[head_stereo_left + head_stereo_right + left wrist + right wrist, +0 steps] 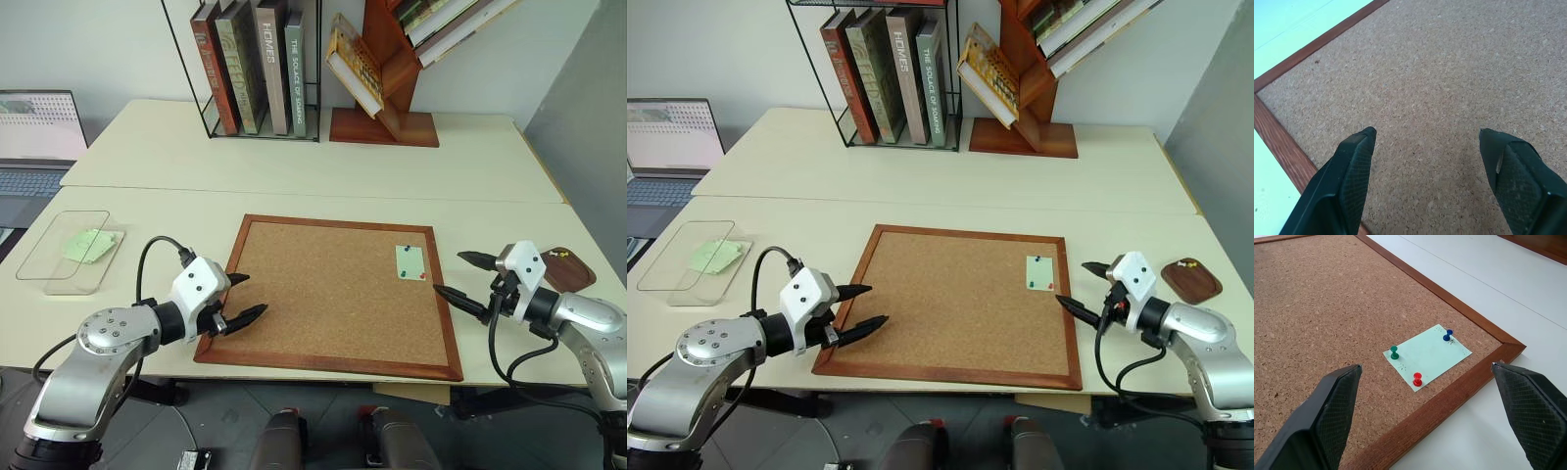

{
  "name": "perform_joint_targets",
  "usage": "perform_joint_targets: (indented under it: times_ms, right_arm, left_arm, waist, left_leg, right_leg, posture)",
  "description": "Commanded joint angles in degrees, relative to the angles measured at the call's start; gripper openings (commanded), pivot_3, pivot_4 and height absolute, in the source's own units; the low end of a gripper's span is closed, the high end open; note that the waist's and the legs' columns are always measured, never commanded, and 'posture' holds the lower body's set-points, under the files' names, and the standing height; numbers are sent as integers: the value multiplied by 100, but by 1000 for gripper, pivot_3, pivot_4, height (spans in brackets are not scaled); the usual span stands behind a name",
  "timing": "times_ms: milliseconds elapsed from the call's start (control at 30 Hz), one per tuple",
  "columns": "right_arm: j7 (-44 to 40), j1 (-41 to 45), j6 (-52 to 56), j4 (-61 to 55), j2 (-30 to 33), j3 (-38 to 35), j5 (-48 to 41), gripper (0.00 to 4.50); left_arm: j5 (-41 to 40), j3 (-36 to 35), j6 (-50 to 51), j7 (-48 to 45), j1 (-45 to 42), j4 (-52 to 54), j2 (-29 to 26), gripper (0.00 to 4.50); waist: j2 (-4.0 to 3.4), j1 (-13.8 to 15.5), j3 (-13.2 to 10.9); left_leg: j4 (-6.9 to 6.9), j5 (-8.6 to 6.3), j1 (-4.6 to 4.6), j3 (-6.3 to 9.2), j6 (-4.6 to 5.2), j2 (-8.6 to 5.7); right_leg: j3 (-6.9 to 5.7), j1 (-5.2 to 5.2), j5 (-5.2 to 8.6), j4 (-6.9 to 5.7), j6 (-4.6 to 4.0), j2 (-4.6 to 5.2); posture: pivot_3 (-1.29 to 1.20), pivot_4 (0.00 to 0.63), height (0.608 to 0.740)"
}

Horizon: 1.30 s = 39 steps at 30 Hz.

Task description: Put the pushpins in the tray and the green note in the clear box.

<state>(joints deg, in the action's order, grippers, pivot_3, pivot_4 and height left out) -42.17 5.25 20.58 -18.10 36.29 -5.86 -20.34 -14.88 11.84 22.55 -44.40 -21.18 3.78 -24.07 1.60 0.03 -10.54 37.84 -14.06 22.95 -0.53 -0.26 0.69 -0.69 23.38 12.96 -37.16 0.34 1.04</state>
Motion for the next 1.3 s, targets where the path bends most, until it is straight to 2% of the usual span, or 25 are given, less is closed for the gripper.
perform_joint_targets:
  times_ms: [33,267,467,733,1300]
  right_arm:
    - [238,428,-167,344,-123,58,238,4500]
    - [393,1168,237,1040,-344,322,370,4500]
    - [301,1760,88,1882,-539,705,671,4500]
    - [355,2283,-231,2937,-765,808,950,4500]
    - [356,2534,-499,3497,-1042,873,1224,2025]
  left_arm:
    - [370,294,-448,-32,-186,-419,171,9]
    - [480,344,-668,-239,-70,-1030,168,9]
    - [537,355,-788,-294,-25,-1130,168,9]
    - [555,337,-775,-264,34,-1065,151,9]
    - [598,326,-759,-179,87,-1018,152,0]
  waist:
    - [0,1,0]
    - [-1,-11,1]
    - [-5,-14,4]
    - [-8,-17,5]
    - [-12,-21,7]
  left_leg:
    - [0,0,1,0,0,0]
    - [-3,0,2,-1,0,2]
    - [1,0,-4,-2,1,3]
    - [0,0,-4,-6,1,1]
    - [0,0,-5,-5,1,2]
  right_leg:
    - [0,0,0,1,1,0]
    - [1,3,-2,-1,3,-1]
    - [2,1,-2,-7,3,-1]
    - [4,1,-4,-7,4,-1]
    - [5,1,-4,-10,4,-1]
  posture:
    - [0,150,740]
    - [0,150,740]
    - [0,150,740]
    - [0,150,740]
    - [0,150,740]
